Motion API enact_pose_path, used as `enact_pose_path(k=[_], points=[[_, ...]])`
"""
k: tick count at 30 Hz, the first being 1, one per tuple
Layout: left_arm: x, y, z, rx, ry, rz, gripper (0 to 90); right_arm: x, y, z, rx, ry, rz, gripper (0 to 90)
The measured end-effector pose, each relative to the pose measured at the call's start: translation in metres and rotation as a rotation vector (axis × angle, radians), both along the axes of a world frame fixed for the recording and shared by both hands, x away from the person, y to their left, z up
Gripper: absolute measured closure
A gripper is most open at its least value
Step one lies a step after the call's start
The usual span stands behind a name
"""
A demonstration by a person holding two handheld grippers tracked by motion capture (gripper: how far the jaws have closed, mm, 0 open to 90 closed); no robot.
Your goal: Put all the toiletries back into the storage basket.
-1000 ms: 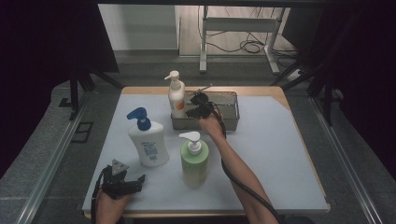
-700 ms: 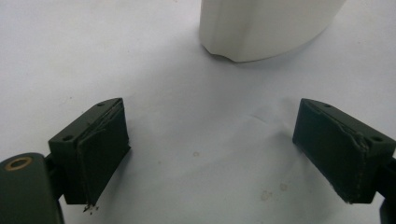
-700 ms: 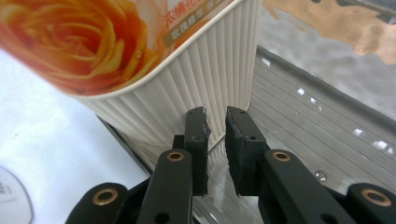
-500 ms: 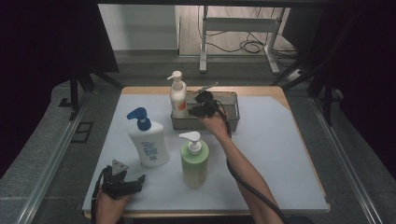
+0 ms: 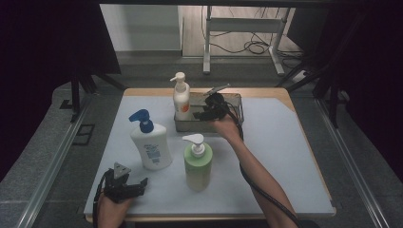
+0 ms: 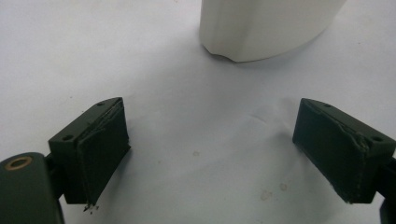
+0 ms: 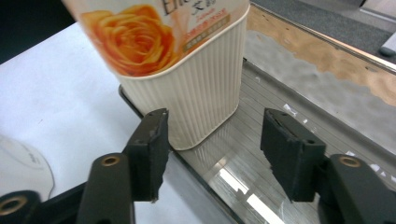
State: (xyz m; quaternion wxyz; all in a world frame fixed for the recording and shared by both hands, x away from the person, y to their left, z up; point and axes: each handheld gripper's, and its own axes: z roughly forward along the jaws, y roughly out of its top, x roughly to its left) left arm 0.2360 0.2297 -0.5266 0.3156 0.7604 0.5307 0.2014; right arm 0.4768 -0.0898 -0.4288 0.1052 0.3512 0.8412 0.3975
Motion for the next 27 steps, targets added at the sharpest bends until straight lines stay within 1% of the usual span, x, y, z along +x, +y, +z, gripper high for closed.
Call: enact_pose_path(k=[6, 8, 15, 21, 27], points=[[0.0, 0.0, 0.0, -0.001, 0.0, 0.001, 10.1, -0.01, -0.002, 0.004, -0.01, -0.036, 0.019, 34.2], [0.0, 0.0, 0.0, -0.001, 0.0, 0.001, 10.1, -0.014, -0.004, 0.005, -0.015, -0.046, 0.025, 33.4], [0.0, 0.0, 0.0, -0.002, -0.001, 0.001, 10.1, -0.025, -0.011, 0.011, -0.025, -0.072, 0.039, 25.6], [0.0, 0.0, 0.0, -0.004, -0.002, 0.001, 10.1, -0.035, -0.018, 0.014, -0.017, -0.082, 0.051, 19.2], [0.0, 0.0, 0.0, -0.005, -0.004, 0.002, 10.1, -0.043, -0.026, 0.014, -0.017, -0.082, 0.072, 15.2]])
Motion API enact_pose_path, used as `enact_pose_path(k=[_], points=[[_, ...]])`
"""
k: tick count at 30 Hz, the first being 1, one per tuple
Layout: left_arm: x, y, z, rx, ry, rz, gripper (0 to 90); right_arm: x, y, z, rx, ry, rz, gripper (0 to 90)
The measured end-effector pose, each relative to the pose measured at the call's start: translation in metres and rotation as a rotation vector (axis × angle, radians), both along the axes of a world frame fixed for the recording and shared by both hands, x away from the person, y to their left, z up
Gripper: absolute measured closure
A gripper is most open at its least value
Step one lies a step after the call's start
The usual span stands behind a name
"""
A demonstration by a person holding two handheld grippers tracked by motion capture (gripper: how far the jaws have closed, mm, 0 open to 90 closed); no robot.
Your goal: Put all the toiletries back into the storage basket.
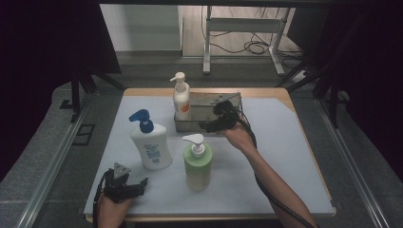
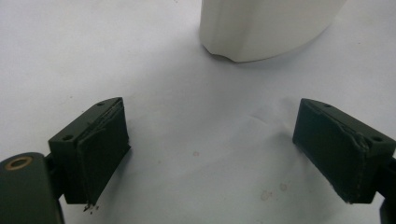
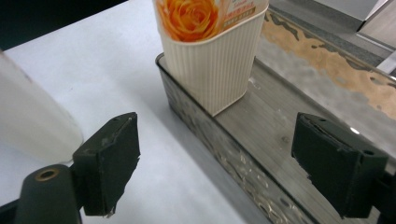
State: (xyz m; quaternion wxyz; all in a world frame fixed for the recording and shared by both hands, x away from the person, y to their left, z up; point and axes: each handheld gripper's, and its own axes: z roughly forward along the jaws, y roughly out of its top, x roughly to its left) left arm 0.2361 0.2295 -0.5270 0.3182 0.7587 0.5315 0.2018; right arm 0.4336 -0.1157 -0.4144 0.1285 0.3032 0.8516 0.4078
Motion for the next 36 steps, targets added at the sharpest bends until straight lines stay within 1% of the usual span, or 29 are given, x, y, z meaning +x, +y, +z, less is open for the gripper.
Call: enact_pose_path(k=[5, 9, 12, 14, 16, 22, 24, 29, 36], points=[[0.0, 0.0, 0.0, 0.001, 0.001, -0.001, 10.1, -0.006, -0.007, -0.001, 0.004, 0.002, 0.011, 14.0], [0.0, 0.0, 0.0, 0.002, 0.002, 0.0, 10.1, -0.013, -0.013, -0.002, 0.018, 0.02, 0.031, 12.9], [0.0, 0.0, 0.0, 0.003, 0.002, 0.001, 10.1, -0.017, -0.015, -0.002, 0.012, 0.01, 0.025, 7.5], [0.0, 0.0, 0.0, 0.003, 0.002, 0.001, 10.1, -0.02, -0.018, -0.002, 0.009, -0.003, 0.024, 6.3], [0.0, 0.0, 0.0, 0.003, 0.002, 0.001, 10.1, -0.023, -0.02, -0.002, 0.003, -0.005, 0.021, 5.1], [0.0, 0.0, 0.0, 0.002, 0.002, 0.002, 10.1, -0.03, -0.026, -0.004, -0.009, -0.011, 0.029, 3.8], [0.0, 0.0, 0.0, 0.003, 0.002, 0.001, 10.1, -0.033, -0.028, -0.005, -0.018, -0.023, 0.034, 2.9], [0.0, 0.0, 0.0, 0.004, 0.002, 0.002, 10.1, -0.039, -0.033, -0.008, -0.029, -0.033, 0.051, 1.9], [0.0, 0.0, 0.0, 0.004, 0.002, 0.002, 10.1, -0.048, -0.04, -0.01, -0.035, -0.021, 0.067, 2.0]])
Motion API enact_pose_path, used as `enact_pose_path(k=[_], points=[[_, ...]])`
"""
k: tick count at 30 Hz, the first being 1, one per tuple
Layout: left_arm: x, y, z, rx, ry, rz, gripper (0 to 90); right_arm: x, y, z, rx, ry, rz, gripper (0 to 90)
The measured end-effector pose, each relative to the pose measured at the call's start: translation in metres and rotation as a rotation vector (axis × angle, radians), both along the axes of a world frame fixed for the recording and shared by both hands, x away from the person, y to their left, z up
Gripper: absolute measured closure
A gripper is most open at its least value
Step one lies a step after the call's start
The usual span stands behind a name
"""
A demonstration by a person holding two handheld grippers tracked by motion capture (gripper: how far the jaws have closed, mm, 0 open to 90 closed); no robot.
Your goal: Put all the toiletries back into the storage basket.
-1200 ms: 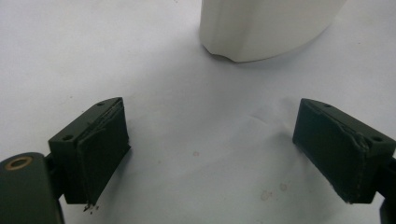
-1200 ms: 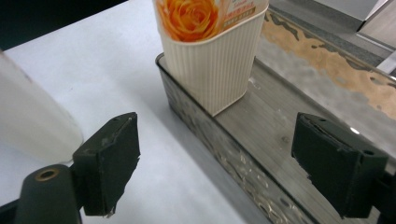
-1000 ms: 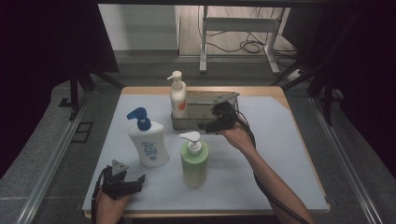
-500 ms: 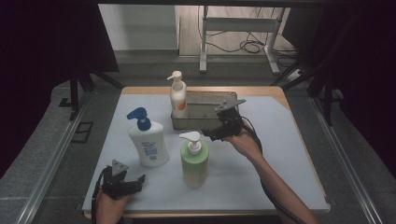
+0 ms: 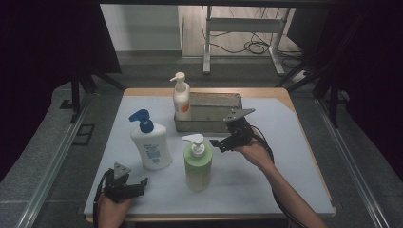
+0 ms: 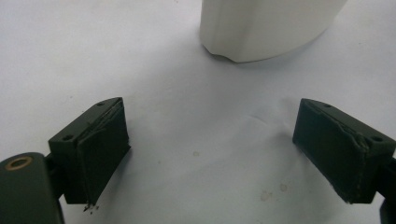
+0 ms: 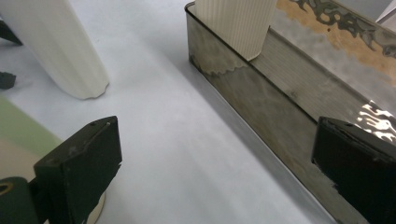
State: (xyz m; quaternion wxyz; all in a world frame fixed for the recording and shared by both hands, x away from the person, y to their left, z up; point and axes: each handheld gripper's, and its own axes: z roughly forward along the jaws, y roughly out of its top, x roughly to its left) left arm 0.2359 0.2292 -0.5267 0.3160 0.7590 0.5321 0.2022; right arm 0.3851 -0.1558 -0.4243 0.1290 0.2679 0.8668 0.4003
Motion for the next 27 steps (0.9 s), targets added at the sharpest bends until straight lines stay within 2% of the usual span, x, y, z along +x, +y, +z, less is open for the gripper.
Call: enact_pose_path(k=[20, 27], points=[[0.0, 0.0, 0.0, 0.0, 0.0, 0.001, 10.1, -0.024, -0.021, -0.005, 0.021, 0.023, 0.01, 2.1], [0.0, 0.0, 0.0, 0.0, 0.001, 0.001, 10.1, -0.038, -0.027, -0.011, 0.038, 0.04, 0.027, 2.3]])
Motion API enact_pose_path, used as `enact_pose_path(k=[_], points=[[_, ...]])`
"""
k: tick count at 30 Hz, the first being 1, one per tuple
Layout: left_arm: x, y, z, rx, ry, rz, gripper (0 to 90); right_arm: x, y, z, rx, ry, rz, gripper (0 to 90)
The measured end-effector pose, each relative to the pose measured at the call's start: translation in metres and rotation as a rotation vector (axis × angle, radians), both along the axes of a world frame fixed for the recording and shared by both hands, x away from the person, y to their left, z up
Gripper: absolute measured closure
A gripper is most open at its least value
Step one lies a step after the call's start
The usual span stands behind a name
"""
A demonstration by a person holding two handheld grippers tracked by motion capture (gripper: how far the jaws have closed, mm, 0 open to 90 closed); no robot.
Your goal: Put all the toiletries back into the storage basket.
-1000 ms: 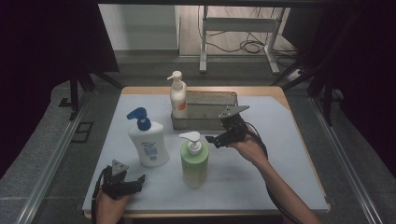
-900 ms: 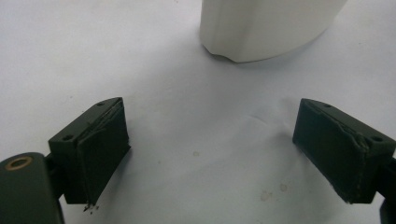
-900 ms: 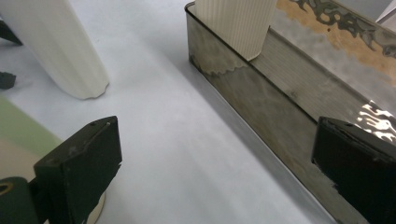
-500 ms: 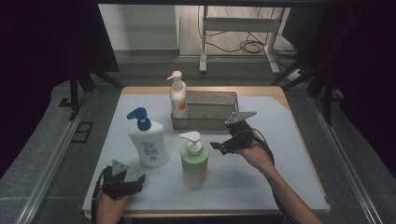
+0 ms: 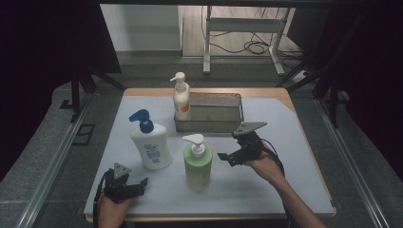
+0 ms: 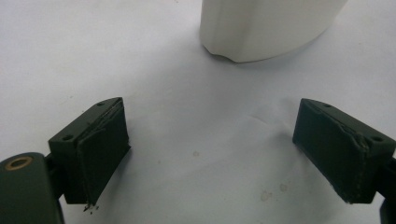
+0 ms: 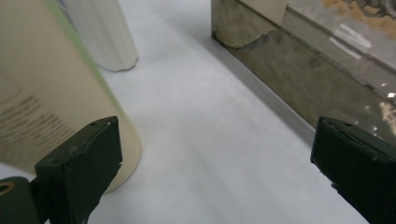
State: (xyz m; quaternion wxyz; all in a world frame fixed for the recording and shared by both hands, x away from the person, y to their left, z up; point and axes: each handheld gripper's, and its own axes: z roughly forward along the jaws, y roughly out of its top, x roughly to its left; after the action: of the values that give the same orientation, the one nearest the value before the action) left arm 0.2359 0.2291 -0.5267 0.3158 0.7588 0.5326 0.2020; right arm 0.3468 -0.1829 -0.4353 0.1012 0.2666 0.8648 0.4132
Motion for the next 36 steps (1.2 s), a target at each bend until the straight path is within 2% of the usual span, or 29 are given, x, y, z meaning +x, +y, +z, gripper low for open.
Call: enact_pose_path(k=[4, 18, 27, 36], points=[[0.0, 0.0, 0.0, 0.001, 0.0, 0.0, 10.1, -0.006, -0.002, -0.005, 0.002, 0.012, 0.01, 2.3], [0.0, 0.0, 0.0, 0.0, -0.001, 0.001, 10.1, -0.032, 0.002, -0.015, -0.009, 0.001, 0.073, 1.0], [0.0, 0.0, 0.0, 0.0, 0.0, 0.001, 10.1, -0.045, 0.012, -0.013, 0.016, 0.01, 0.119, 0.0], [0.0, 0.0, 0.0, 0.0, -0.001, 0.0, 10.1, -0.052, 0.026, -0.009, 0.018, 0.007, 0.16, 0.0]])
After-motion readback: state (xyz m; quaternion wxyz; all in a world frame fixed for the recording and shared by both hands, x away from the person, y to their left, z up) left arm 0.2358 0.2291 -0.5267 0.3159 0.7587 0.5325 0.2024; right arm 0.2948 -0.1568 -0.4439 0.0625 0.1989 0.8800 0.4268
